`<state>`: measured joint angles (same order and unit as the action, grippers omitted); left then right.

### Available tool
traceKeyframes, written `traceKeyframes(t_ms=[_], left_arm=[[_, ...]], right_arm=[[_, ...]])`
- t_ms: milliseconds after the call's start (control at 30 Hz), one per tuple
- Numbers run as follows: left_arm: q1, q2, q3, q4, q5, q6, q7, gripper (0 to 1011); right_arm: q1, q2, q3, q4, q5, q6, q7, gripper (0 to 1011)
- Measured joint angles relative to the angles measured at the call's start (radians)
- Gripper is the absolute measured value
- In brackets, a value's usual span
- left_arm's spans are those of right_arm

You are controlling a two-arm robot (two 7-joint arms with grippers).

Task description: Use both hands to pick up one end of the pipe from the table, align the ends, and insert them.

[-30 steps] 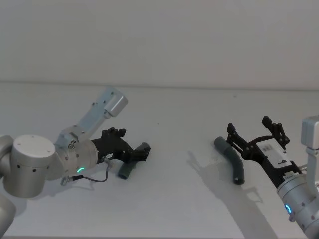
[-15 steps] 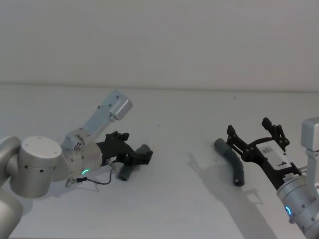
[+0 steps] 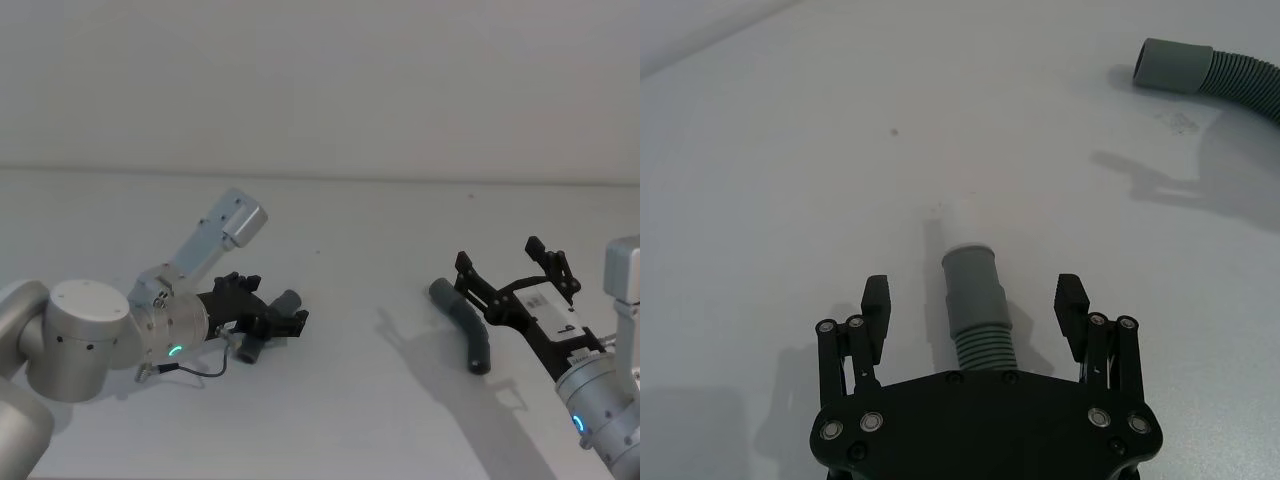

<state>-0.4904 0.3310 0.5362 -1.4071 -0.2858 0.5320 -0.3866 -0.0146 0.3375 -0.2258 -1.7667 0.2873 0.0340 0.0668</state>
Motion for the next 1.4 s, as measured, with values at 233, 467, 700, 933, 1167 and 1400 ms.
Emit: traceKeyframes(t_ms=[233, 467, 700, 933, 1167, 1400], left_arm=[[0.001, -0.011, -0.005, 0.014, 0.000, 0.003, -0.002, 1001], [-0.001, -0.023, -0.012, 0.029, 0.000, 0.009, -0.005, 1002], [-0.008, -0.032, -0.018, 0.042, -0.001, 0.025, -0.010, 1001], [-0.019, -0.038, -0.019, 0.054, -0.007, 0.050, -0.018, 1001], [-0.032, -0.042, -0.015, 0.064, -0.012, 0.071, -0.023, 1002], [-0.041, -0.046, -0.011, 0.071, -0.017, 0.089, -0.027, 986]], right_arm=[[0.000, 0.000, 0.000, 0.000, 0.000, 0.000, 0.000, 1001], [0.000, 0.000, 0.000, 0.000, 0.000, 0.000, 0.000, 1001], [0.000, 0.000, 0.000, 0.000, 0.000, 0.000, 0.000, 1001], [0.000, 0.000, 0.000, 0.000, 0.000, 0.000, 0.000, 1001], [0.000, 0.000, 0.000, 0.000, 0.000, 0.000, 0.000, 1001], [0.000, 0.000, 0.000, 0.000, 0.000, 0.000, 0.000, 1001]])
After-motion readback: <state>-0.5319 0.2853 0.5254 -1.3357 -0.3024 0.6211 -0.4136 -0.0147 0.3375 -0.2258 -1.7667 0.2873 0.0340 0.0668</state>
